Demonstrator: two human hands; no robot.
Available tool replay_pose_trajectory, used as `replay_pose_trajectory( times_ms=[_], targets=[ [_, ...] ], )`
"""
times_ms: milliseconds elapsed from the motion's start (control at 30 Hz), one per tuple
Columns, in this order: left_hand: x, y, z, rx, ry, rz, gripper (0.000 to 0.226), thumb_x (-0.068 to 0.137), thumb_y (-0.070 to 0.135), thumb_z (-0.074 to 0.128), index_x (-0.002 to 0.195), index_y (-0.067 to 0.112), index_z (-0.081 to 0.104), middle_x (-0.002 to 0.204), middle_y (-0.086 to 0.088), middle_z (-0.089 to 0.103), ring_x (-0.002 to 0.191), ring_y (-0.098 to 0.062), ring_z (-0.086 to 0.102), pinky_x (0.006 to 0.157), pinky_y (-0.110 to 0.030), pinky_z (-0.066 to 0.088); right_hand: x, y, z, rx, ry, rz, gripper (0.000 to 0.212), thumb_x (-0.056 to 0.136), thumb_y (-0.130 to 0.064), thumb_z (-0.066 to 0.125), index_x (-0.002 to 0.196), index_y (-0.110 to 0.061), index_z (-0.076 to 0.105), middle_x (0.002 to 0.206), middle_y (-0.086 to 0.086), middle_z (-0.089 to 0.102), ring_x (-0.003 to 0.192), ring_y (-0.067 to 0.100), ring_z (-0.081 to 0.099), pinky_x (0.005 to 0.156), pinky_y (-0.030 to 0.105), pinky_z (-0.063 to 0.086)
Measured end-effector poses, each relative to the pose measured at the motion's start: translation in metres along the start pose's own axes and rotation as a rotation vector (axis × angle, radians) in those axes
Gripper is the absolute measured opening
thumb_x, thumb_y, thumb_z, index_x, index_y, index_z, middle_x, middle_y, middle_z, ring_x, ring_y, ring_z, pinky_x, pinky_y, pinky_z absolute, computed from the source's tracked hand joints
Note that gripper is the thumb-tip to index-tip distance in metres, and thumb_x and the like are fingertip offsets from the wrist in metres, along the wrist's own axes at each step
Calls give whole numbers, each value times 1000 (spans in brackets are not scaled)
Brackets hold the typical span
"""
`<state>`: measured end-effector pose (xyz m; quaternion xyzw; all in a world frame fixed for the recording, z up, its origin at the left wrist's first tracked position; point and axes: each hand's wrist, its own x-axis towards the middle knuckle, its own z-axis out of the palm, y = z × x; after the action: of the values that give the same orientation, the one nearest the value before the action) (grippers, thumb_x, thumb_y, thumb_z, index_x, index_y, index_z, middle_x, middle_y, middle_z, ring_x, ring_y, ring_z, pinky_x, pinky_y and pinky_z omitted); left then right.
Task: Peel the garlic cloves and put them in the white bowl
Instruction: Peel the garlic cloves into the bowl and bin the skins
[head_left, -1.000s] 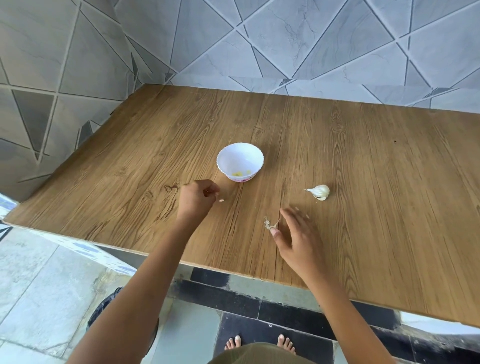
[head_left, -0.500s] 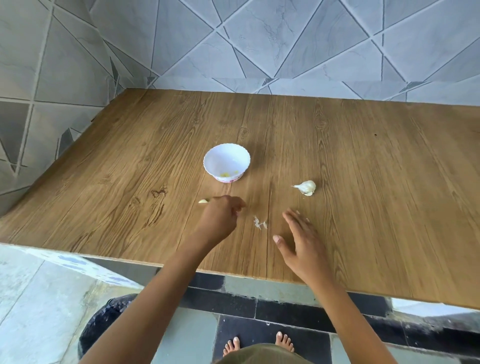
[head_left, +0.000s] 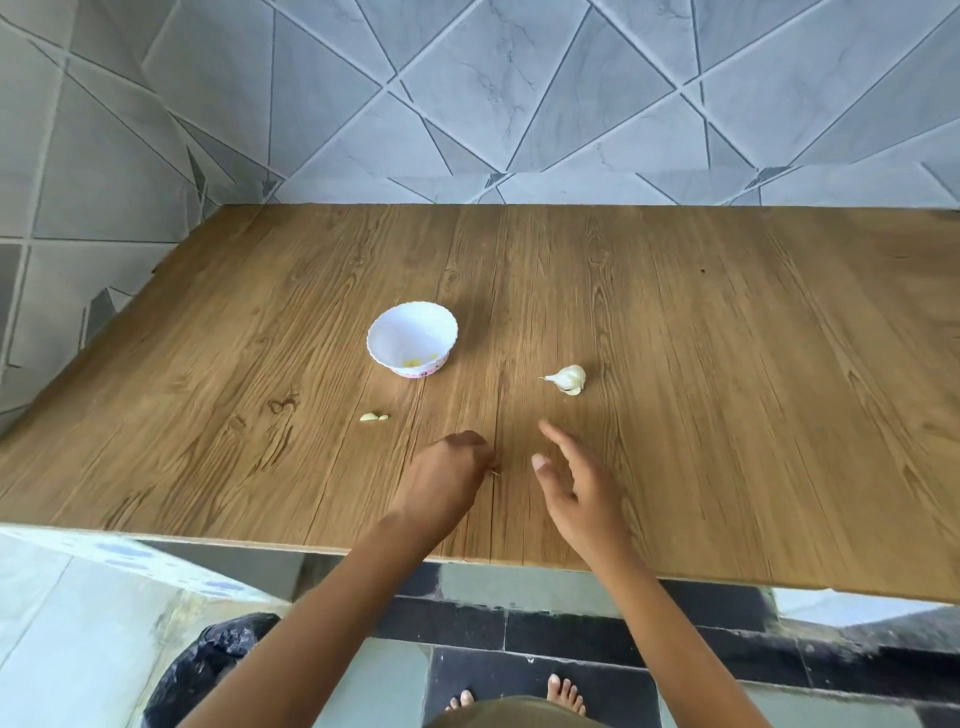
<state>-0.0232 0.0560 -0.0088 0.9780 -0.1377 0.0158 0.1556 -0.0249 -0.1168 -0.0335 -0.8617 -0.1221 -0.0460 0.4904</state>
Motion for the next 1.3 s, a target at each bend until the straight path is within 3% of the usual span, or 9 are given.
replay_pose_trajectory(
  times_ms=[133,267,367,500,667,900,1100,1200,1300],
  targets=[
    [3,-1,0,-19,7,-27,21,84,-2,56,91,8,72,91,-8,68,76,-28,66,66,-37,55,7,-15,-5,458,-15,191,29,98,-18,49,127,-20,54,124,-17,55,111,-16,50,97,7,37],
    [16,3,-22,-317,46,-151,19,77,-3,62,80,10,75,77,-3,72,68,-13,63,67,-26,50,25,-28,-3,1141,-29,589,25,100,-20,41,118,-14,57,119,1,62,112,13,57,102,31,42],
    [22,16,-48,-566,72,-175,18,76,-4,65,80,10,75,70,3,70,62,0,58,62,-18,48,37,-40,0,1480,-13,831,29,99,-22,41,101,-2,62,96,12,67,88,22,62,93,38,47],
    [20,41,-52,-378,-16,-40,28,77,-2,58,90,14,77,79,-2,72,61,2,54,64,-10,39,43,-51,12,1587,0,933,37,95,-11,37,82,3,69,73,12,69,67,21,67,63,27,57],
    [21,41,-39,-174,7,-29,28,79,3,55,91,19,75,89,-8,70,81,-24,61,73,-39,50,47,-55,13,1705,-36,918,51,99,-12,29,76,9,70,69,17,70,61,22,70,54,28,58],
    [22,40,-42,-274,178,-23,6,76,14,62,77,17,67,78,3,67,70,-16,62,60,-30,49,51,-56,9,1711,57,920,53,95,-6,35,49,0,61,45,4,54,38,13,56,39,19,48],
    [26,1,-56,-411,239,-187,23,79,-10,58,83,7,73,66,5,64,61,-13,62,63,-20,50,51,-40,6,1789,48,858,40,100,-18,37,94,12,63,92,25,69,80,33,70,78,42,56],
    [25,-13,-48,-293,136,-287,30,83,-9,51,93,6,74,83,1,71,74,-6,62,69,-5,41,50,-33,0,1801,56,831,46,101,-18,37,86,13,68,97,26,68,85,34,70,82,43,53],
    [22,-15,-30,-238,77,-281,34,83,-9,48,102,4,72,102,-7,72,93,-18,67,84,-17,47,49,-27,-5,1802,64,841,50,100,-18,36,80,13,70,98,25,69,86,33,70,83,42,53]
  ],
)
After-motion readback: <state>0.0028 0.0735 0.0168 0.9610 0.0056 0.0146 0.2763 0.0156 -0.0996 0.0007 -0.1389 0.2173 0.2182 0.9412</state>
